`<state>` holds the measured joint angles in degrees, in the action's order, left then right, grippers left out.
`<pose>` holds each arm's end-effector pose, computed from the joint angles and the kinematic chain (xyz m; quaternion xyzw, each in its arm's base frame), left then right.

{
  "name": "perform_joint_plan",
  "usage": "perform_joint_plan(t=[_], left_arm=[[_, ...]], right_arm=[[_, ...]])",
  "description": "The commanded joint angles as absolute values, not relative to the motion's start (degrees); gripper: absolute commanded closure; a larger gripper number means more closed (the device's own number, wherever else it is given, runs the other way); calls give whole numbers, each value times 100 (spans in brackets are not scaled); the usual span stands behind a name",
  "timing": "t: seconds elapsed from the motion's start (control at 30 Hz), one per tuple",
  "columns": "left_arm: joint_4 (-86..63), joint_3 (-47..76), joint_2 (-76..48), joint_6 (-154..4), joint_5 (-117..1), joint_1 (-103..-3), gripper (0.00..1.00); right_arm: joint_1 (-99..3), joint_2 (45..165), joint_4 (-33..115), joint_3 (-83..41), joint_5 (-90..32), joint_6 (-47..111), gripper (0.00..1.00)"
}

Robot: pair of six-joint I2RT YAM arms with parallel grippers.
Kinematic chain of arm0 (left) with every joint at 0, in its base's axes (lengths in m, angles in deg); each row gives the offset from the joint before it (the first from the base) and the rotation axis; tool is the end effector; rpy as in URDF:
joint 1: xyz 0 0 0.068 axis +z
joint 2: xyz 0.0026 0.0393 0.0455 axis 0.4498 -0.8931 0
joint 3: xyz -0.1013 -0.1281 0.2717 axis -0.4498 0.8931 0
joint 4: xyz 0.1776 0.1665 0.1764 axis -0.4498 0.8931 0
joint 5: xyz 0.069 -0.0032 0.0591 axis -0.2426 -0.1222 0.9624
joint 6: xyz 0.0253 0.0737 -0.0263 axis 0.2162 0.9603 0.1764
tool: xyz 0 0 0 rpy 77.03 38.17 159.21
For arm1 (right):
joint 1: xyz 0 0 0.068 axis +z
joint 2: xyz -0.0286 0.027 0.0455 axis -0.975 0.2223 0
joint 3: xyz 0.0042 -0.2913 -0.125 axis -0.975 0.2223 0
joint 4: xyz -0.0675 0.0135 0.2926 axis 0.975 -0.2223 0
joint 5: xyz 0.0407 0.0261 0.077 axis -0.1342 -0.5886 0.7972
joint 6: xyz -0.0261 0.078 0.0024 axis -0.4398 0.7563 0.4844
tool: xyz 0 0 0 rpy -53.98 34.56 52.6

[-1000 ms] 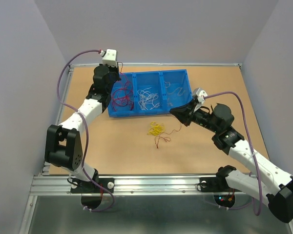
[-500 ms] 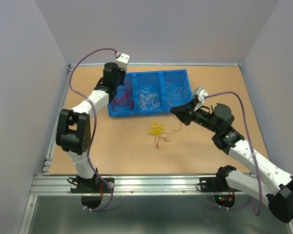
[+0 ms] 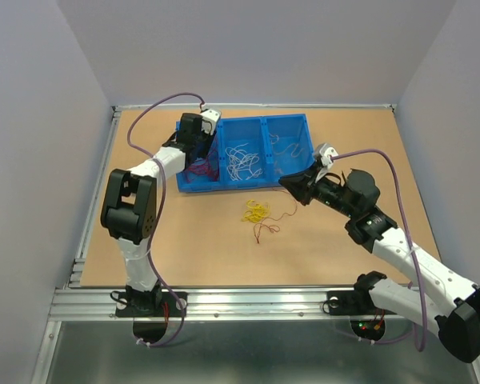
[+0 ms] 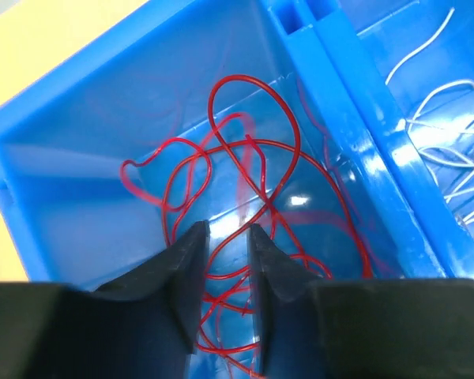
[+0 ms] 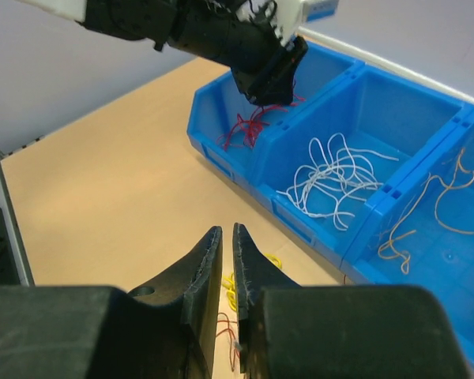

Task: Untangle the cables

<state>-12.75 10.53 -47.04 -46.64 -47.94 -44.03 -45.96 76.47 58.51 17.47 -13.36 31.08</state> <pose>0.4964 -0.1525 0.2339 0.2445 0.8264 0.0086 0.5071 0.2111 0.1609 0.3454 -0.2911 0.6337 0.3565 0.6218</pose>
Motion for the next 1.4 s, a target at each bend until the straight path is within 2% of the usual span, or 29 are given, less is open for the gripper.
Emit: perform_joint_plan(t=[0.0, 0.1, 0.33, 0.43, 0.47, 0.57, 0.73, 0.8, 0.87, 0.9, 1.0, 1.37], left_arm=[[-1571, 1131, -3942, -4608, -4924, -4422, 50], [-1668, 1325, -3590, -4644, -5301, -4431, 39], [-2089, 1983, -2729, -4380, -5933, -4668, 34], [-2152, 2344, -2325, -3916, -6836, -4895, 27], [-2117, 2441, -2115, -3540, -7527, -4984, 24], [-2178, 3028, -1754, -2837, -7842, -5526, 18], [-2213, 3601, -1717, -1702, -7368, -6390, 17], [-2152, 3654, -1962, -1515, -7288, -6557, 16], [-2073, 3567, -2191, -1444, -7174, -6610, 16], [-1925, 3436, -2435, -1436, -7174, -6619, 12], [-1748, 3242, -2824, -1383, -7086, -6619, 13], [-1273, 2942, -3448, -1119, -7156, -6619, 19]], right_arm=[[-4569, 7831, 5853, 1629, -1520, 3071, 83], [-4569, 7902, 5800, 1585, -1486, 3044, 80], [-4578, 7858, 5756, 1568, -1441, 3079, 77], [-4569, 7814, 5721, 1568, -1529, 3097, 74], [-4578, 7797, 5721, 1568, -1642, 3114, 72], [-4578, 7674, 5730, 1594, -1958, 3184, 71], [-4569, 7524, 5730, 1620, -2241, 3282, 71], [-4569, 7463, 5730, 1629, -2172, 3325, 67], [-4569, 7419, 5721, 1638, -2110, 3343, 60], [-4569, 7401, 5721, 1647, -2118, 3334, 59], [-4569, 7375, 5738, 1664, -2171, 3326, 59], [-4578, 7348, 5747, 1691, -2250, 3317, 58]])
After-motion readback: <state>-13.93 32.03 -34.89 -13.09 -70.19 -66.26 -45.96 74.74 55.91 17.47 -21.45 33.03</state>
